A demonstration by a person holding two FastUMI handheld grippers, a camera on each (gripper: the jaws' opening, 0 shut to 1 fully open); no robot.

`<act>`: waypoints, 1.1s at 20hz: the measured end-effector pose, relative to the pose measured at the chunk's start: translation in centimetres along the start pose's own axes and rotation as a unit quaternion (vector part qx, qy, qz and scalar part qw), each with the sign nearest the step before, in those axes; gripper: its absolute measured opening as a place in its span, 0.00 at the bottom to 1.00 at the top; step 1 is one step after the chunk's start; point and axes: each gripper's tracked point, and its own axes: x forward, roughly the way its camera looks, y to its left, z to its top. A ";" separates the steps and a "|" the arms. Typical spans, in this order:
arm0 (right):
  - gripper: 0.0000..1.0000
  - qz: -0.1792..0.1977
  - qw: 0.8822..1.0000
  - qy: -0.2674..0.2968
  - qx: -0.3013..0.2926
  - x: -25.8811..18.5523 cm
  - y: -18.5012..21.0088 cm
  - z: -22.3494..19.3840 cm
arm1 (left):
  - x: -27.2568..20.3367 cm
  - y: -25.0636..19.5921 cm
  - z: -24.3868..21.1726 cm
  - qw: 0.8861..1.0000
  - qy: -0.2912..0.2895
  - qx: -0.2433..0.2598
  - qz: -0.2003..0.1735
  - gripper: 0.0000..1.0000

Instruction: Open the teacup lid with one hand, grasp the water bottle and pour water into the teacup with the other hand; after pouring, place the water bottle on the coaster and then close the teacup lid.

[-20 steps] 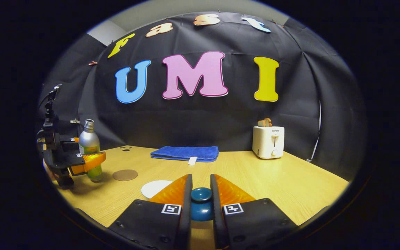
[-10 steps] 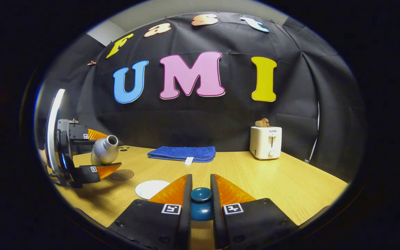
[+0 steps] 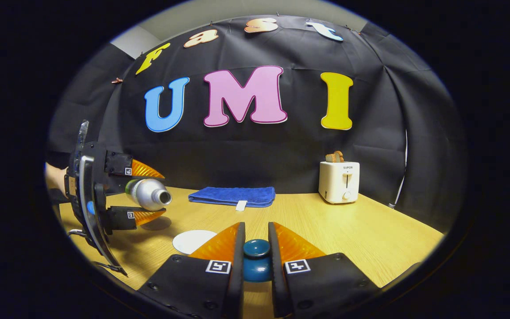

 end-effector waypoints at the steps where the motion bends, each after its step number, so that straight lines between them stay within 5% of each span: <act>1: 0.29 0.001 1.000 0.001 0.000 0.0 -0.1 0.0 | 0.1 0.0 -0.1 1.000 -0.001 0.013 -0.005 0.80; 14: 0.29 -0.028 1.000 -0.002 0.000 -0.4 -2.3 0.1 | 0.9 -0.3 0.9 0.985 -0.003 0.158 -0.063 0.81; 22: 0.34 -0.028 1.000 -0.002 0.000 -0.5 -2.2 0.0 | 0.8 0.5 1.0 0.977 0.004 0.205 -0.061 0.81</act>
